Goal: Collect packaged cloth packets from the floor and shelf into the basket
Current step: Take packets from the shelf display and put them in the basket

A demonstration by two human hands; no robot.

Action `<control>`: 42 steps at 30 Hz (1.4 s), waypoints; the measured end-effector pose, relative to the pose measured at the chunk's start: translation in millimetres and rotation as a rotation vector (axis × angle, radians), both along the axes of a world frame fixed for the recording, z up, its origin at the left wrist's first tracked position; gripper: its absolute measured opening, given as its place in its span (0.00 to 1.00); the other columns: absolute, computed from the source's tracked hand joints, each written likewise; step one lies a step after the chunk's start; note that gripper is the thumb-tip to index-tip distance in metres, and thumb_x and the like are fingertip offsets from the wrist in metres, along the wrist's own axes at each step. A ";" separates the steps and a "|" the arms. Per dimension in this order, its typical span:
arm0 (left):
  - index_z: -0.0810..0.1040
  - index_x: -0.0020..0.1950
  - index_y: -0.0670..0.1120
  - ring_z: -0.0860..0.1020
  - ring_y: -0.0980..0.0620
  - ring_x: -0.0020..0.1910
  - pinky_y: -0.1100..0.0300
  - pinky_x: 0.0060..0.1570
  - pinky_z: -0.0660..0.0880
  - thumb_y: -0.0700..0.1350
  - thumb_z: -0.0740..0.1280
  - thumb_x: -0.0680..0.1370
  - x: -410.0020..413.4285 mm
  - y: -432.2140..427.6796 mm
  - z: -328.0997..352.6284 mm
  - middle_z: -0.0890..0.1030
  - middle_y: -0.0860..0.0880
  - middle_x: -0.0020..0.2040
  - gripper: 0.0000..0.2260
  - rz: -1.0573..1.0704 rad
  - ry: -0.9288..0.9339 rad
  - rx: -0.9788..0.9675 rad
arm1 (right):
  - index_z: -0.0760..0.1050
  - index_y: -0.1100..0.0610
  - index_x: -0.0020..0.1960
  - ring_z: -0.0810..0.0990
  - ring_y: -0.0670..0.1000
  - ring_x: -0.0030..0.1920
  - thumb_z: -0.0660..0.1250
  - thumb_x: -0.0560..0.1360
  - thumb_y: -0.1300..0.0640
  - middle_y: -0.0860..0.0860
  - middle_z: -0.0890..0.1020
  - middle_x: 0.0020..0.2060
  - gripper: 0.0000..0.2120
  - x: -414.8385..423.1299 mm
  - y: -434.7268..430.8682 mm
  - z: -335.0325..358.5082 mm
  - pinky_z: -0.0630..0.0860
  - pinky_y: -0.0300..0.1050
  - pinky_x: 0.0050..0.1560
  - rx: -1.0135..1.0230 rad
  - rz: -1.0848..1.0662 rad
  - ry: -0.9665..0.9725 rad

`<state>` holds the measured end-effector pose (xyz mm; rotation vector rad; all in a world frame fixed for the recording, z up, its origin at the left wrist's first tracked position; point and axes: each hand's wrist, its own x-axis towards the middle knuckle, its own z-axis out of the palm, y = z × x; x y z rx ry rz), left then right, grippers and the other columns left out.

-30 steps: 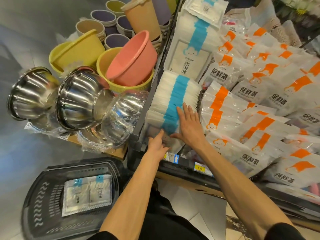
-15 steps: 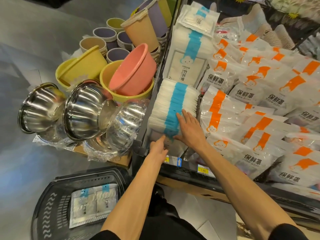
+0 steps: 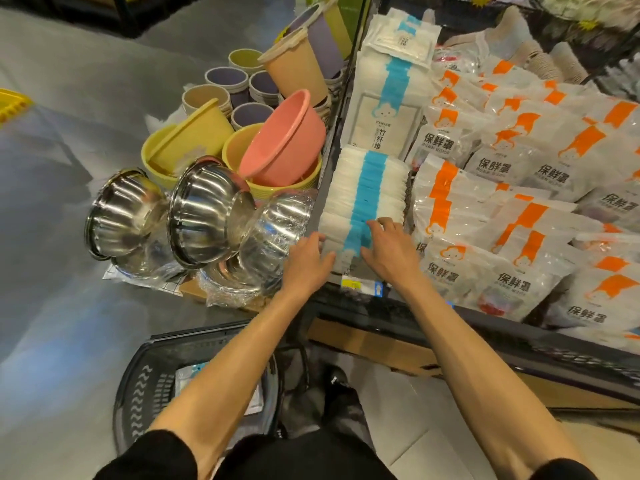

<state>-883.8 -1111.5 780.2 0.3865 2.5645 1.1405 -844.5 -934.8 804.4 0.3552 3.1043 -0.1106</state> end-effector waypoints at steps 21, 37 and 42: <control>0.68 0.73 0.45 0.70 0.37 0.67 0.41 0.62 0.70 0.51 0.62 0.81 105.0 -163.6 45.3 0.73 0.41 0.68 0.22 -0.086 0.384 -0.738 | 0.67 0.54 0.72 0.69 0.60 0.69 0.67 0.77 0.45 0.57 0.71 0.69 0.28 99.0 -105.4 19.9 0.69 0.54 0.66 0.038 0.245 -0.073; 0.68 0.72 0.45 0.69 0.37 0.69 0.40 0.63 0.68 0.52 0.62 0.81 152.0 -284.3 30.0 0.72 0.41 0.69 0.22 0.020 0.259 -0.732 | 0.67 0.57 0.72 0.68 0.62 0.67 0.65 0.79 0.46 0.60 0.71 0.67 0.26 132.5 -223.0 6.6 0.70 0.58 0.63 0.000 0.322 -0.210; 0.67 0.74 0.45 0.68 0.37 0.69 0.40 0.65 0.67 0.52 0.62 0.82 137.2 -323.2 4.6 0.73 0.41 0.70 0.22 0.010 0.172 -0.706 | 0.67 0.57 0.72 0.69 0.62 0.67 0.62 0.79 0.49 0.59 0.72 0.66 0.24 119.6 -262.8 -16.9 0.70 0.58 0.62 -0.067 0.290 -0.249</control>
